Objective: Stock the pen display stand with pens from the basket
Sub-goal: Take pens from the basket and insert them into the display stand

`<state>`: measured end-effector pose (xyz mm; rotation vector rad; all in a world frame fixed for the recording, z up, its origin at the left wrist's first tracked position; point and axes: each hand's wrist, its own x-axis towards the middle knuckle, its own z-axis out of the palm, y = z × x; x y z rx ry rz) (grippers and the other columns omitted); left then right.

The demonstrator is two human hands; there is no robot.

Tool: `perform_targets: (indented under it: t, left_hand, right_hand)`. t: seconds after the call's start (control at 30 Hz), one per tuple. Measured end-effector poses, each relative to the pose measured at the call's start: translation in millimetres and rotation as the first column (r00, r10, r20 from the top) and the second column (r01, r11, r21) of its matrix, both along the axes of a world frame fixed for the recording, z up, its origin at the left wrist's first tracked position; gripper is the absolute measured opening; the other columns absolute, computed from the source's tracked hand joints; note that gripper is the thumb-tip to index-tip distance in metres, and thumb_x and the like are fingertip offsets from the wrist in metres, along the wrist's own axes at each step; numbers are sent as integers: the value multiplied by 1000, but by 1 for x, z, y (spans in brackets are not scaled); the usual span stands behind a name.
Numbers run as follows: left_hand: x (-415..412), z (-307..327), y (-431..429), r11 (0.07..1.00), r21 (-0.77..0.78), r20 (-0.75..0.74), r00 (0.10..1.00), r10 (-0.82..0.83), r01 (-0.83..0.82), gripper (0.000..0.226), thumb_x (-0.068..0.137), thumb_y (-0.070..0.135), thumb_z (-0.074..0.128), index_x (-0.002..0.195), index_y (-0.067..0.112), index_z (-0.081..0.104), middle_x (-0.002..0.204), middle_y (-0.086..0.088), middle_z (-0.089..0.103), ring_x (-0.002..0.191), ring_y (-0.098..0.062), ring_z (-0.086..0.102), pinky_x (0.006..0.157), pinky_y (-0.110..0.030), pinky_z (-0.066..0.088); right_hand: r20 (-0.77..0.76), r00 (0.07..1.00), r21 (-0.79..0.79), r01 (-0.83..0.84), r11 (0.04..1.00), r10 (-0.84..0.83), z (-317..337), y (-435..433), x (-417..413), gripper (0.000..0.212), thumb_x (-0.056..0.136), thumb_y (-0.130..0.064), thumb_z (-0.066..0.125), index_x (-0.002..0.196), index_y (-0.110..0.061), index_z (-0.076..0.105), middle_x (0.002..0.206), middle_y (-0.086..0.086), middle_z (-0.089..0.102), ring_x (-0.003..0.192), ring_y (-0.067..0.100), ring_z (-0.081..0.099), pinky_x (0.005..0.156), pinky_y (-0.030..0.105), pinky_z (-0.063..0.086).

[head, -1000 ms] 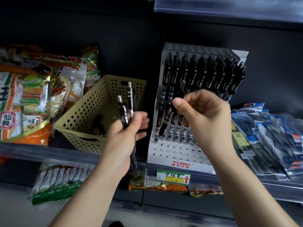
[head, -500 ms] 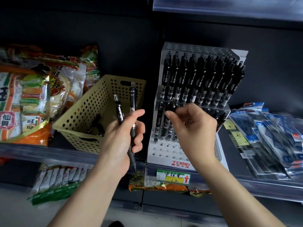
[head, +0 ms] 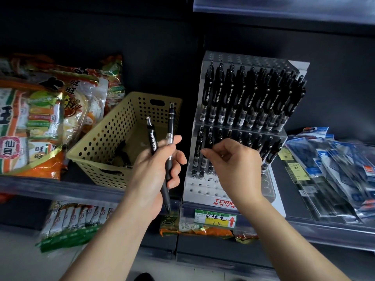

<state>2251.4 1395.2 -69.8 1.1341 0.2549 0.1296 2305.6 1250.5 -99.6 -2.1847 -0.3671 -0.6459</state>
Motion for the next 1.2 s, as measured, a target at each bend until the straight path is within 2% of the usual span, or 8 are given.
perform_targets:
  t: [0.13, 0.23, 0.37, 0.6, 0.73, 0.93, 1.1, 1.2]
  left_hand:
    - [-2, -1, -3, 996, 54, 30, 996, -79, 77, 12, 95, 6, 45, 100, 6, 55, 64, -10, 61, 49, -15, 39, 38, -21, 25]
    - [-4, -1, -5, 984, 76, 71, 983, -169, 163, 9, 88, 9, 52, 95, 4, 50, 68, -12, 63, 50, -16, 42, 39, -21, 29]
    - [-7, -4, -10, 958, 147, 79, 962, -260, 246, 22, 73, 16, 60, 93, 7, 58, 67, -5, 63, 53, -13, 48, 43, -22, 35]
    - [-7, -5, -11, 929, 163, 148, 923, -356, 332, 10, 84, 16, 59, 93, 14, 63, 71, -4, 60, 56, -13, 49, 47, -22, 39]
    - [-9, -2, -14, 936, 162, 121, 935, -334, 314, 19, 88, 17, 50, 100, 11, 64, 73, -6, 65, 60, -14, 55, 51, -24, 46]
    - [-1, -9, -9, 937, 349, 152, 988, -34, -22, 20, 97, 16, 43, 95, 19, 63, 90, -3, 69, 86, -16, 65, 71, -28, 54]
    - [-3, -3, -8, 964, 266, 104, 995, 2, -29, 18, 97, 23, 43, 95, 16, 60, 63, -1, 59, 50, -14, 45, 40, -22, 33]
    - [-2, -2, -9, 975, 220, 82, 997, -9, -9, 25, 92, 36, 46, 94, 16, 61, 55, 3, 50, 43, -10, 33, 40, -23, 18]
  right_hand:
    - [5, 1000, 2, 0, 1000, 0, 2, -2, -3, 33, 77, -40, 75, 67, -14, 57, 51, -9, 54, 45, 10, 49, 45, 29, 43]
    - [-11, 994, 174, -106, 979, 109, 14, 0, -10, 24, 83, -36, 70, 72, -18, 60, 54, -6, 56, 47, 11, 52, 45, 29, 45]
    - [-130, 904, 536, -281, 796, 407, 39, 3, -21, 13, 87, -25, 65, 93, -14, 69, 70, -1, 66, 57, 15, 59, 49, 22, 45]
    - [-242, 757, 725, -274, 631, 607, 48, -6, -17, 12, 80, -17, 68, 84, -6, 65, 63, 6, 60, 49, 17, 53, 42, 22, 37]
    - [-199, 805, 697, -284, 658, 559, 56, -12, -15, 13, 75, -20, 69, 75, -10, 61, 63, 4, 60, 52, 13, 55, 40, 20, 38]
    - [-46, 964, 467, -212, 858, 263, 63, -28, -10, 14, 85, -23, 70, 75, -16, 62, 68, 5, 66, 62, 24, 62, 49, 24, 45]
    - [61, 996, 236, -71, 969, 59, 48, -24, -10, 15, 86, -25, 69, 75, -18, 61, 62, -10, 60, 54, 7, 54, 50, 21, 42]
    - [102, 995, 178, -22, 984, 3, 37, -20, -9, 15, 86, -26, 69, 76, -20, 60, 63, -15, 58, 56, 5, 54, 51, 22, 43]
